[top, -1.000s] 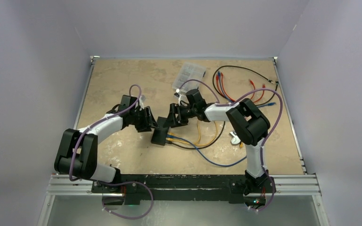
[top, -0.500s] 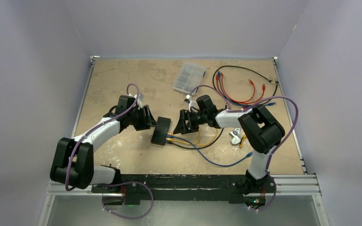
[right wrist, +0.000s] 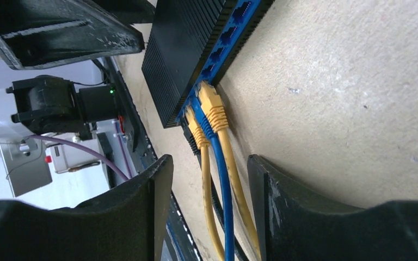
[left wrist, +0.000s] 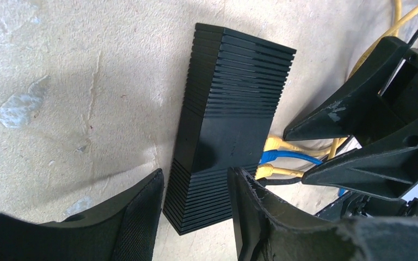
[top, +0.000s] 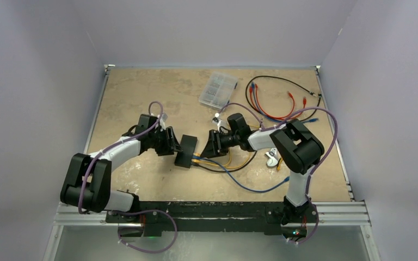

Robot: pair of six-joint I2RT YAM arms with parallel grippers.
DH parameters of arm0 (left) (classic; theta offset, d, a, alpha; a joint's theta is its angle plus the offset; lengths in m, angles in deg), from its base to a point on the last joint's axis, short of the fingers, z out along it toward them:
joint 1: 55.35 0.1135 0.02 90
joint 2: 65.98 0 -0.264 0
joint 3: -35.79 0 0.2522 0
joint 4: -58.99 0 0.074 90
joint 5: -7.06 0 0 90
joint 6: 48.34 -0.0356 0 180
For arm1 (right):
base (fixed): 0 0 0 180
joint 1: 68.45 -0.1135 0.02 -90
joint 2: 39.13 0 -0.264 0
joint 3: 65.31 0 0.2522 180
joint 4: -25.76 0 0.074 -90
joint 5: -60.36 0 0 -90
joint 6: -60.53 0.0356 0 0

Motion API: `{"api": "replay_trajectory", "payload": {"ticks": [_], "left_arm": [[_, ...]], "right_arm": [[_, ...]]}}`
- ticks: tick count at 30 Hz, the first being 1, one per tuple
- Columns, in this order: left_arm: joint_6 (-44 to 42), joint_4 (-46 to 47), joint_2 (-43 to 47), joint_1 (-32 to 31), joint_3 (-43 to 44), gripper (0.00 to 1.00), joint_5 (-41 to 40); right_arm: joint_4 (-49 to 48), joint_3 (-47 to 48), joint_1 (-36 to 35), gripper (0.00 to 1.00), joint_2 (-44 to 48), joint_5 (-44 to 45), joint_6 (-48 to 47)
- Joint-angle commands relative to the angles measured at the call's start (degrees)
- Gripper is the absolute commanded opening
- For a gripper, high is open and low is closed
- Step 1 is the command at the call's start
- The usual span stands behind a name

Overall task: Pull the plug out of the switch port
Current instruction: Pull the connector from the switch port.

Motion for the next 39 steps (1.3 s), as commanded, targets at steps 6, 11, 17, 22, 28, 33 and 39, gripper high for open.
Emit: {"api": "replay_trajectory", "payload": {"ticks": [6,11,17,22,28,33,39], "left_arm": [[-2.9,0.2,-4.2,-0.3,1.6,0.44,2.0],[-3.1,0.5,-4.6,-0.3,1.4,0.44,2.3],[-3.0,0.6,-5.4,-0.3,1.2,0.42,2.6],[-3.0,0.7,-5.5,-0.3,1.3,0.42,2.7],[-3.1,0.8,-5.6,-0.3,1.2,0.42,2.5],[-3.1,0.8,-5.9,-0.3,1.4,0.42,2.6],[-3.2,0.9,-6.1,-0.3,1.3,0.42,2.7]], "right_arm": [[-3.2,3.0,0.1,0.53,-4.9,-1.8,0.9],[-4.8,4.8,0.0,0.50,-7.9,-3.0,1.6],[-5.0,7.6,0.0,0.45,-10.4,-3.4,1.9],[-4.6,9.0,0.0,0.38,-11.9,-3.7,1.9],[-4.3,10.3,-0.3,0.34,-13.9,-4.2,1.6],[-5.5,10.2,-0.5,0.34,-14.8,-5.0,2.2],[-5.8,10.9,-0.6,0.33,-15.8,-5.3,2.3]]}}
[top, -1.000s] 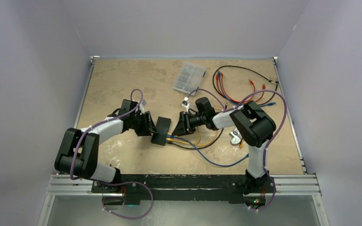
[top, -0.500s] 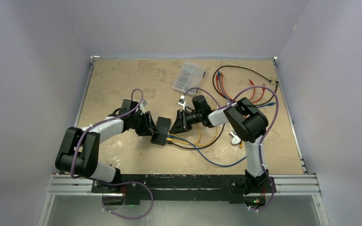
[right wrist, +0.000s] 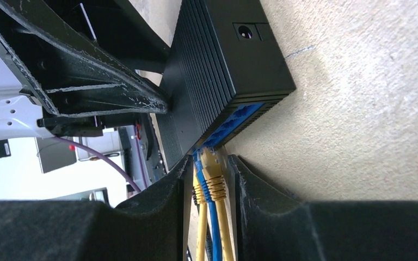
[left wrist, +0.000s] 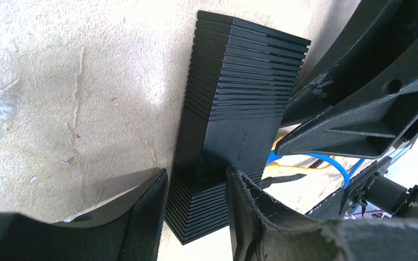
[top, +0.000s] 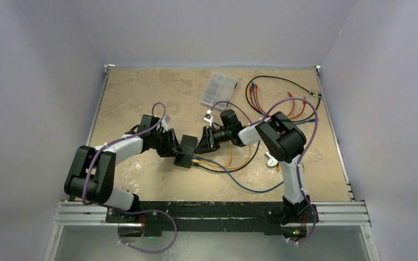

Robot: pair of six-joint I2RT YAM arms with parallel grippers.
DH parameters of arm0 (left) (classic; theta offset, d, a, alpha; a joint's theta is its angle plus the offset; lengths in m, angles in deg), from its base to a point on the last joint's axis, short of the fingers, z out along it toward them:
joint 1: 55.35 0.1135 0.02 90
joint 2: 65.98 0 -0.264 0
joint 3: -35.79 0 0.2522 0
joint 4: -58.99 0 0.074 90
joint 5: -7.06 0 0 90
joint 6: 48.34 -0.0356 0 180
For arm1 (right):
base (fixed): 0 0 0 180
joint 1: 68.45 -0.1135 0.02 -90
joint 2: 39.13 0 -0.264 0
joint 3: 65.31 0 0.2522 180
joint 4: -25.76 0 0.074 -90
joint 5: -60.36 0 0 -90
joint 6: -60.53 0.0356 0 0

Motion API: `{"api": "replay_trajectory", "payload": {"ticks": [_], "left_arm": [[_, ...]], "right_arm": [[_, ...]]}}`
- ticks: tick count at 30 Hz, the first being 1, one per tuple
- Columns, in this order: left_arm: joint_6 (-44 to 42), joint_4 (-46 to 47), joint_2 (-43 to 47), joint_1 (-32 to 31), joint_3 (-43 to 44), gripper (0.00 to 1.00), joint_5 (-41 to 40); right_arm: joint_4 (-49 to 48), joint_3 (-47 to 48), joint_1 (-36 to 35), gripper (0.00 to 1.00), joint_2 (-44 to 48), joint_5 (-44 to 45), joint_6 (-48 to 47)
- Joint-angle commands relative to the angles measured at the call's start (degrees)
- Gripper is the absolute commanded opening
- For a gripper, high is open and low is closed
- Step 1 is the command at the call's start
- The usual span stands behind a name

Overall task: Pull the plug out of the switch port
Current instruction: Pull the connector from the switch port.

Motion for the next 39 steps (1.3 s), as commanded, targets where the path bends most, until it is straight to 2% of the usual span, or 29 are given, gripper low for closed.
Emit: {"api": "replay_trajectory", "payload": {"ticks": [1,5,11,17,20,32,39], "left_arm": [[-1.7,0.1,-1.0,-0.3,1.0,0.42,-0.5],[-1.6,0.0,-0.9,-0.3,1.0,0.42,-0.4],[-1.7,-0.2,-0.6,-0.3,1.0,0.42,-0.7],[-1.7,-0.7,0.2,-0.3,1.0,0.42,-1.1],[-1.8,-1.6,0.9,-0.3,1.5,0.42,-2.4],[-3.6,-7.5,8.8,-1.1,6.5,0.46,-7.6],[-4.4,-10.5,10.0,-5.9,8.6,0.52,-10.9]], "right_arm": [[1.1,0.7,-0.5,0.32,-2.6,2.6,-1.4],[1.1,1.6,-0.5,0.27,-3.5,2.5,-1.3],[1.2,2.6,-0.6,0.24,-4.1,2.6,-1.2],[2.2,2.9,-0.6,0.05,-4.6,2.7,-1.9],[2.1,2.6,-0.5,0.00,-4.7,2.8,-2.1],[1.9,2.2,-0.6,0.00,-4.3,2.7,-2.0],[1.6,2.3,-0.5,0.00,-4.7,2.4,-1.9]]}}
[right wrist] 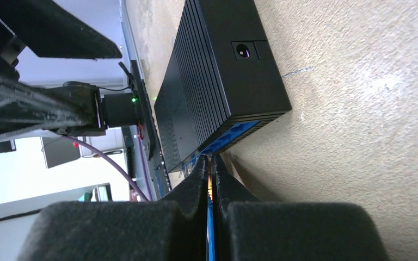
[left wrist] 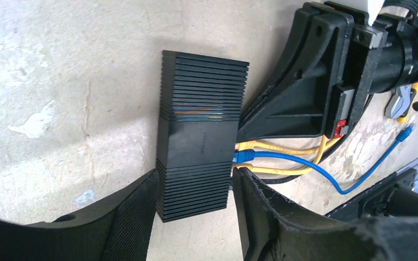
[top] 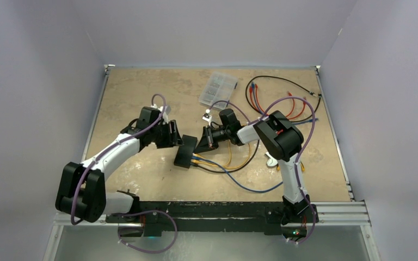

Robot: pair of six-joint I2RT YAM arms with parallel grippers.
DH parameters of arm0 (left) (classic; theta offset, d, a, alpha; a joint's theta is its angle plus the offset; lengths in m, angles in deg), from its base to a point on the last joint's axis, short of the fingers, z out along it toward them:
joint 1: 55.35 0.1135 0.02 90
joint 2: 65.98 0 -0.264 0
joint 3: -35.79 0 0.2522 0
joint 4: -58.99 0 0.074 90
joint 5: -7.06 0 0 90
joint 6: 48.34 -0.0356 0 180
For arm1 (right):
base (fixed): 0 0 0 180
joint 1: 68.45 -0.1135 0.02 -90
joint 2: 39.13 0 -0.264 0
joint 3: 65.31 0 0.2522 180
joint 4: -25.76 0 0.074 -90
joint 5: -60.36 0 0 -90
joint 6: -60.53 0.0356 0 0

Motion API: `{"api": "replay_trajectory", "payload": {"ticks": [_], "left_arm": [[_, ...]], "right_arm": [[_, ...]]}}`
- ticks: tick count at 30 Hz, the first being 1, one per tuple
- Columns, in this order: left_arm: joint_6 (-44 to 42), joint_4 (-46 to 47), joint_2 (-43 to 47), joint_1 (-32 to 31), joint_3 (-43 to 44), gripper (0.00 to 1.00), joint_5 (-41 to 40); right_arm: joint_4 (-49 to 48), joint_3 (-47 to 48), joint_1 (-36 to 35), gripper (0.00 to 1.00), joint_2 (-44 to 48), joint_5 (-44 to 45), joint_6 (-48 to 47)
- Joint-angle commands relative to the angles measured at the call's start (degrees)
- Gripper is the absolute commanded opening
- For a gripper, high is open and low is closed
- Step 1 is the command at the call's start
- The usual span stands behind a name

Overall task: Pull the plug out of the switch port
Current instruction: Pull the connector from the switch port.

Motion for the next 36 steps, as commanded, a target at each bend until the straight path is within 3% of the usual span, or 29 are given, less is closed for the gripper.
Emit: {"api": "replay_trajectory", "payload": {"ticks": [1,14,27,36], "left_arm": [[-1.7,-2.6,0.7,-4.2,2.6,0.53,-4.4],[-2.0,-8.2,-5.3,-18.7,6.3,0.50,-25.7],[-3.4,-6.8,-8.1,-26.7,8.8,0.51,-28.9],[-1.8,-10.7,-13.8,-29.6,11.0,0.42,-37.4]], "right_arm": [[2.3,0.0,-0.5,0.00,-2.2,4.0,-2.3],[3.4,0.0,-0.5,0.00,-1.8,4.4,-3.1],[3.6,0.4,-0.6,0.00,-2.2,4.1,-3.2],[4.4,0.6,-0.5,0.00,-1.9,3.9,-3.8]]}}
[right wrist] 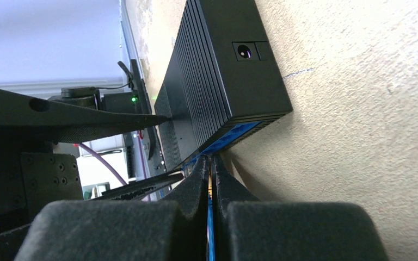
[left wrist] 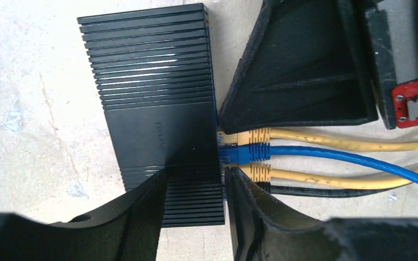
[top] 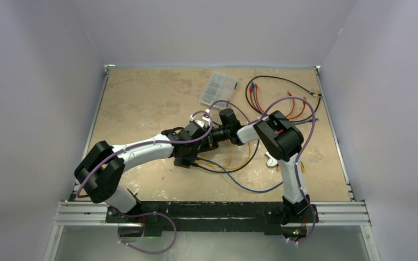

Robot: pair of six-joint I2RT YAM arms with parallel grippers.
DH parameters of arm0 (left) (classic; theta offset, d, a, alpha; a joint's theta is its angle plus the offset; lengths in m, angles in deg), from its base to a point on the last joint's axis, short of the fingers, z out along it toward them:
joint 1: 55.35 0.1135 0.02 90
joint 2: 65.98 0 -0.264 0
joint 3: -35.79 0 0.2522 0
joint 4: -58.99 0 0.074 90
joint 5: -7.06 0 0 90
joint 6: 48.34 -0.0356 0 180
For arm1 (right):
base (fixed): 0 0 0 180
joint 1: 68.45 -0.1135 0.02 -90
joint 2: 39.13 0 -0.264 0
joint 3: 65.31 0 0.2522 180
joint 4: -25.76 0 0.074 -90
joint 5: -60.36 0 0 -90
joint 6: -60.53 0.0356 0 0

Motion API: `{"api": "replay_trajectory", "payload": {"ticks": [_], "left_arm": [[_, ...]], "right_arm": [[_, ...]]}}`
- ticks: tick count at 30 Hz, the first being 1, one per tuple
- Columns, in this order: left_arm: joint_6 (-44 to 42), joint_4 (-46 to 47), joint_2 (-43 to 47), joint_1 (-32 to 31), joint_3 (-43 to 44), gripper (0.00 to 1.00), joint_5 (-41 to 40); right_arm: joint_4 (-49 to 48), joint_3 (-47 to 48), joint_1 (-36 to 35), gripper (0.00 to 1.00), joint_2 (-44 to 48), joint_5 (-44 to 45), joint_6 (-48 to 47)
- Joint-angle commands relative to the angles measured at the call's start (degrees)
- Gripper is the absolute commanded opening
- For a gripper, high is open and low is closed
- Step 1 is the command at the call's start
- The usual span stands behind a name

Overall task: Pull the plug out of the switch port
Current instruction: Pull the connector from the switch port.

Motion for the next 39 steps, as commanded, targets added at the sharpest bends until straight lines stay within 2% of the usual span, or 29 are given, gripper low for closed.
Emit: {"api": "replay_trajectory", "payload": {"ticks": [1,10,17,34,39], "left_arm": [[0.5,-2.1,-1.5,-0.8,2.0,0.41,-5.7],[2.4,-4.9,-5.0,-0.9,2.1,0.37,-11.0],[3.6,-6.6,-8.5,-0.9,2.7,0.25,-13.5],[4.2,-6.3,-9.0,-0.9,3.3,0.24,-12.4],[3.4,-4.7,-6.8,-0.9,2.8,0.28,-10.0]], "right_arm": [[4.1,0.4,-0.5,0.00,-1.9,3.9,-3.6],[8.7,1.4,-0.5,0.00,-0.4,4.1,-6.3],[12.7,1.1,-0.3,0.00,2.0,5.7,-9.4],[16.1,-2.0,2.2,0.00,7.8,6.3,-12.2],[16.5,-0.5,3.6,0.00,9.1,7.4,-11.9]]}}
